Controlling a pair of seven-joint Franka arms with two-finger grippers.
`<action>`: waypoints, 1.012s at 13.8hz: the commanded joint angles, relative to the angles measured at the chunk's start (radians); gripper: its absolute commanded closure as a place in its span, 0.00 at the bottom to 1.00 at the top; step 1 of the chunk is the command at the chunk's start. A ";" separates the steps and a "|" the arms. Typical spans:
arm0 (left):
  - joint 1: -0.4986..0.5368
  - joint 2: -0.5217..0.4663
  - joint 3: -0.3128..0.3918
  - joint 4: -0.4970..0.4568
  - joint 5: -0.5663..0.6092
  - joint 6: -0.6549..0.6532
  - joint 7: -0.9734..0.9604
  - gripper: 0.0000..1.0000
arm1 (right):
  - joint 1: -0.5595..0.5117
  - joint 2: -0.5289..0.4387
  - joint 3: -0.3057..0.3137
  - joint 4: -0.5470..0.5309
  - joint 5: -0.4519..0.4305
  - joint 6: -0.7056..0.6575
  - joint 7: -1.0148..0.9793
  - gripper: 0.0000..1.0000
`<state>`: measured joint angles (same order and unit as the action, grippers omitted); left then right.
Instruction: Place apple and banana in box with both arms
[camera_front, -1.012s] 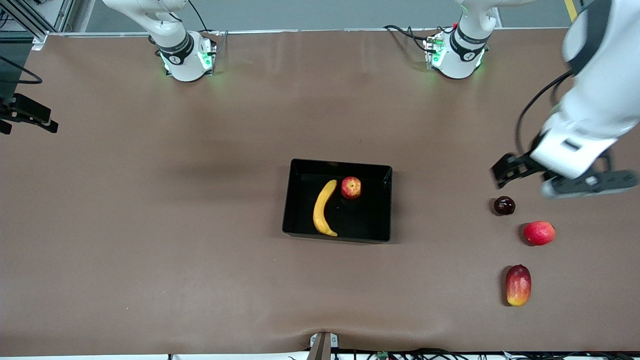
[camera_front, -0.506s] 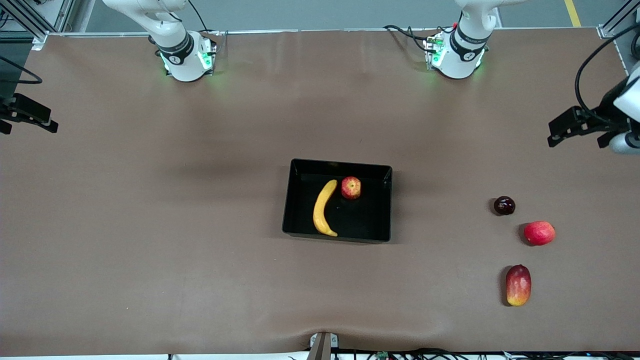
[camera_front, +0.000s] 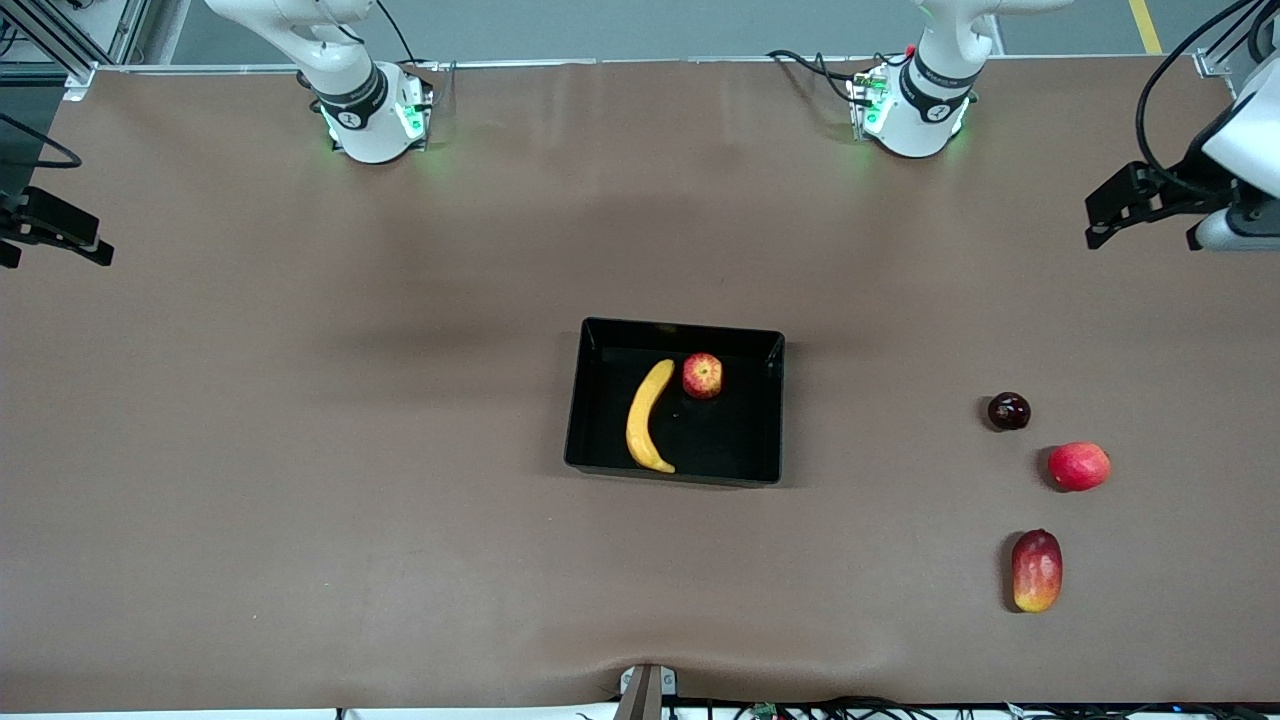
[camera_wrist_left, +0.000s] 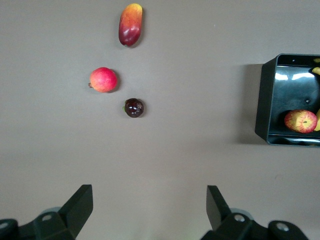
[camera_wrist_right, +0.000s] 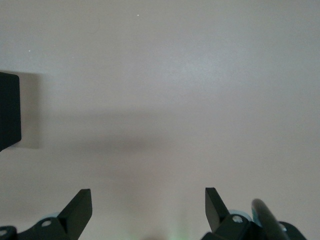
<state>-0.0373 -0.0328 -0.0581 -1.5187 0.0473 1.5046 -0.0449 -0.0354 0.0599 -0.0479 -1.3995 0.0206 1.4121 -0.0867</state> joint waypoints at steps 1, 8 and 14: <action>0.004 -0.019 0.006 -0.021 -0.009 -0.017 0.000 0.00 | -0.012 -0.020 0.007 -0.013 0.015 -0.004 0.013 0.00; -0.006 -0.022 -0.008 -0.018 -0.014 -0.032 -0.006 0.00 | -0.012 -0.020 0.007 -0.013 0.015 -0.005 0.013 0.00; -0.007 0.005 -0.025 0.011 -0.009 -0.032 -0.006 0.00 | -0.015 -0.020 0.007 -0.012 0.015 0.002 0.013 0.00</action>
<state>-0.0438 -0.0334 -0.0842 -1.5262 0.0472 1.4836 -0.0467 -0.0362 0.0599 -0.0481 -1.3995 0.0206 1.4118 -0.0866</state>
